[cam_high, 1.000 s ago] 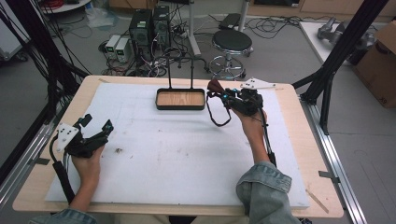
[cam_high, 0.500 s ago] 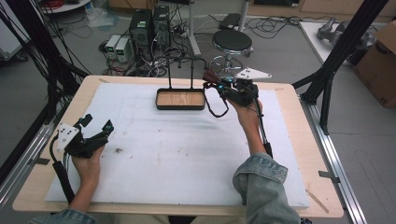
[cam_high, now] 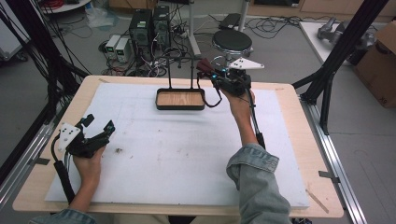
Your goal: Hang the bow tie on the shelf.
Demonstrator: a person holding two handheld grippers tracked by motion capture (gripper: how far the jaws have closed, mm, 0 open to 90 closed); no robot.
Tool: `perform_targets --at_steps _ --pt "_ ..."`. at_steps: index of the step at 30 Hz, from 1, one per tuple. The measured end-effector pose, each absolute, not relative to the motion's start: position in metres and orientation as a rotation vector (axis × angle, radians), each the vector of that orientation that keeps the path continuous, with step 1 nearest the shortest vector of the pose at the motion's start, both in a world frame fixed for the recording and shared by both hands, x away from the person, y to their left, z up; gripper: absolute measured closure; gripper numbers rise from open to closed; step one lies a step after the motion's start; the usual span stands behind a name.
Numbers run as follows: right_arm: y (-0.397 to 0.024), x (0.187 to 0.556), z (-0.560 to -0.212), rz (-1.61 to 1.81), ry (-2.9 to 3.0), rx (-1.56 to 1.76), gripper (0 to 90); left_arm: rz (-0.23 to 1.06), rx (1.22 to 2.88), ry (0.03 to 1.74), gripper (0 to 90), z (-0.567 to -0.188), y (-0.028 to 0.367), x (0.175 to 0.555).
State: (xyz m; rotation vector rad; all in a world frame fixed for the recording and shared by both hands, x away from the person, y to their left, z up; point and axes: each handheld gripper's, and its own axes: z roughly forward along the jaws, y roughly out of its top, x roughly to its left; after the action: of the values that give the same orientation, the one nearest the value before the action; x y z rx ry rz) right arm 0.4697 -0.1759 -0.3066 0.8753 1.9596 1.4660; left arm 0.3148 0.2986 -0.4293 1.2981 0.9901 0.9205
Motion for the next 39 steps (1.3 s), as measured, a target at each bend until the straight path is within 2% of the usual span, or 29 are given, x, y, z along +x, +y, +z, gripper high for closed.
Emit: perform_targets --at_steps 19,39 --pt "-0.177 0.480 -0.308 1.491 1.873 0.903 75.5 0.910 1.310 0.985 18.9 -0.430 0.298 0.316" --pt "-0.177 0.495 -0.325 1.449 1.844 0.996 75.5 0.907 1.312 0.984 18.9 -0.431 0.298 0.316"
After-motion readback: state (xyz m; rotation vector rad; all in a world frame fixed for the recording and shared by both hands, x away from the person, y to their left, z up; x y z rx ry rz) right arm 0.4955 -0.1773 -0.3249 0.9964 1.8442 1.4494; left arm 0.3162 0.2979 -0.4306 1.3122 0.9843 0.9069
